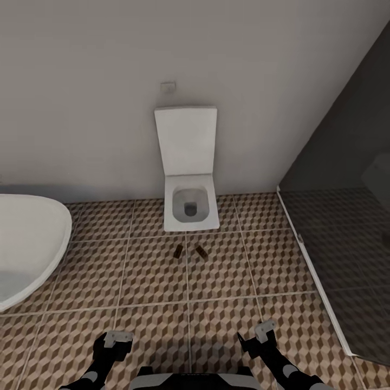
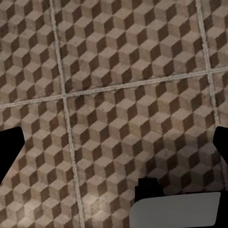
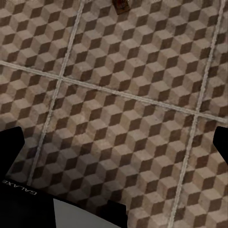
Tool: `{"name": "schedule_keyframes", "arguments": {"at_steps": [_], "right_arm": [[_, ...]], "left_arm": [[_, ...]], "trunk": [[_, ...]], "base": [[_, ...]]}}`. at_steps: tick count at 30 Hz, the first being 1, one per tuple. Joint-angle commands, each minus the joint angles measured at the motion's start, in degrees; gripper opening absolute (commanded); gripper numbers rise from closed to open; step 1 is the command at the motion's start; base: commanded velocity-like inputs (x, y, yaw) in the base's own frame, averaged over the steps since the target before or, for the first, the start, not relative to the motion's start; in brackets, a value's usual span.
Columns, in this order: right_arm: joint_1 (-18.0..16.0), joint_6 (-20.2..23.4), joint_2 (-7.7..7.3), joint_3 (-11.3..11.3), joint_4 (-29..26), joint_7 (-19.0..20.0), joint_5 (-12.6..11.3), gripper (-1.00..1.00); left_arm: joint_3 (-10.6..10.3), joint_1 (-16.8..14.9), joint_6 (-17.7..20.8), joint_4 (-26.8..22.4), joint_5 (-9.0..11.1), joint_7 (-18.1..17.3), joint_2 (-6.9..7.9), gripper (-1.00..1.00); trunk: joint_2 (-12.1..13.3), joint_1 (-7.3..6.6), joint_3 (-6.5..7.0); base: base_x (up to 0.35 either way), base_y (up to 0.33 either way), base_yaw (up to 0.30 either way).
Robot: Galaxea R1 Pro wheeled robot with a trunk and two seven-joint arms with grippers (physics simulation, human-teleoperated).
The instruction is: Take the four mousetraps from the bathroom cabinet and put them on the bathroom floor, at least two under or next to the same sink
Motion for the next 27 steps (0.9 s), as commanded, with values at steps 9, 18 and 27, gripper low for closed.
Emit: {"name": "schedule_keyframes", "arguments": {"at_steps": [9,18,27], "right_arm": [[0.0,-0.2,-0.02,0.1,0.0,0.4,-0.6,1.00],[0.0,-0.2,-0.02,0.2,0.0,0.4,-0.6,1.00],[0.0,-0.2,-0.02,0.2,0.0,0.4,-0.6,1.00]], "left_arm": [[-0.4,0.0,-0.1,0.1,0.0,0.3,-0.03,1.00],[-0.4,0.0,-0.1,0.1,0.0,0.3,-0.03,1.00],[-0.4,0.0,-0.1,0.1,0.0,0.3,-0.08,1.00]], "trunk": [[3.6,-1.96,2.39],[6.8,-3.71,4.65],[6.8,-3.71,5.47]], "base": [[0.000,0.000,0.000],[0.000,0.000,0.000],[0.000,0.000,0.000]]}}
